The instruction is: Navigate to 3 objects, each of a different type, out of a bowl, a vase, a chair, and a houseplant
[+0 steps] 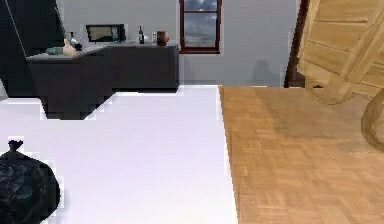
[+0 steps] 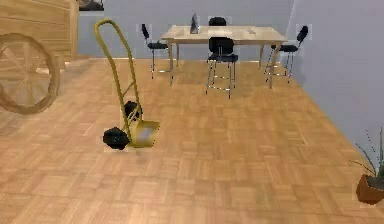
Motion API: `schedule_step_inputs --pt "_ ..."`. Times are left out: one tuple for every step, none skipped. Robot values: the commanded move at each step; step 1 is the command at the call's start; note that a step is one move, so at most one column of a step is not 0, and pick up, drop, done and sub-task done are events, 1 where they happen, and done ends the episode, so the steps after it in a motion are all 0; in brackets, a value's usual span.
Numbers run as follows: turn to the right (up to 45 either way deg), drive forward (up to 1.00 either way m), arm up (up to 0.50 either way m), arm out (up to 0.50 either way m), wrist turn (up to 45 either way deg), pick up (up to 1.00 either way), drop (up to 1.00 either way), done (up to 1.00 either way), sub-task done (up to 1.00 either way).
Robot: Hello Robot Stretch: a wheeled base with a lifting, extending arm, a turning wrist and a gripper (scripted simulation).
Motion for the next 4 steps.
schedule_step_inputs --pt "15.0 0.00 0.00 0.00 0.0 0.00 0.00 0.00 0.00" --pt "0.0 0.15 0.00 0.00 0.0 0.00 0.00 0.00 0.00" --pt "-45.0 0.00 0.00 0.00 0.0 0.00 0.00 0.00 0.00" --pt "-30.0 0.00 0.00 0.00 0.0 0.00 0.00 0.00 0.00"
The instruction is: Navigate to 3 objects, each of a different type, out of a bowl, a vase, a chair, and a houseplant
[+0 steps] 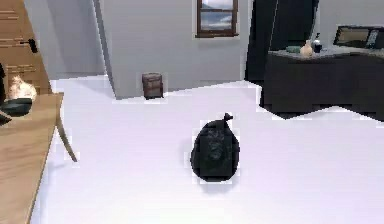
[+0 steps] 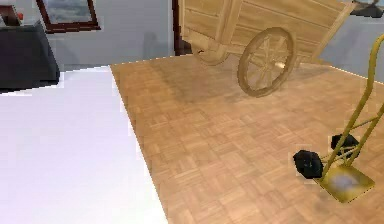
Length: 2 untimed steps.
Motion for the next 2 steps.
schedule_step_inputs --pt "0.0 0.85 0.00 0.00 0.0 0.00 0.00 0.00 0.00" --pt "-36.0 0.00 0.00 0.00 0.0 0.00 0.00 0.00 0.00"
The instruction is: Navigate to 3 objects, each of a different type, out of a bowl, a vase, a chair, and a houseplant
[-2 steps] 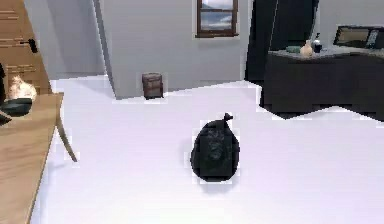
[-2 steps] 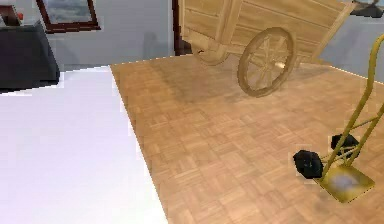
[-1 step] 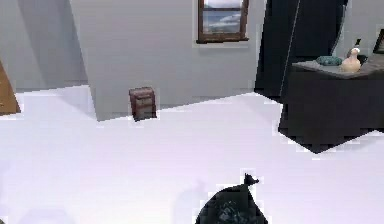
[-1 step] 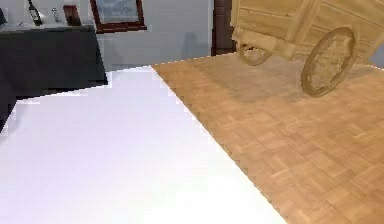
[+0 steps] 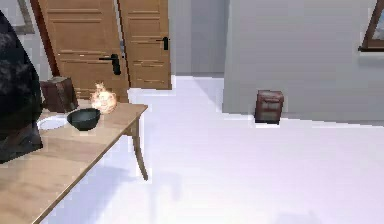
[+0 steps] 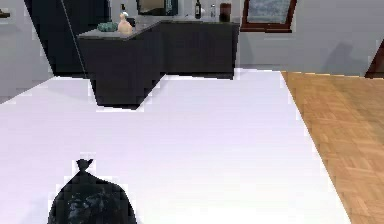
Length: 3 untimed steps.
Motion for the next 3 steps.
schedule_step_inputs --pt "0.0 0.05 0.00 0.00 0.0 0.00 0.00 0.00 0.00" --pt "-30.0 0.00 0.00 0.00 0.0 0.00 0.00 0.00 0.00" --pt "0.0 0.00 0.00 0.00 0.0 0.00 0.00 1.00 0.00"
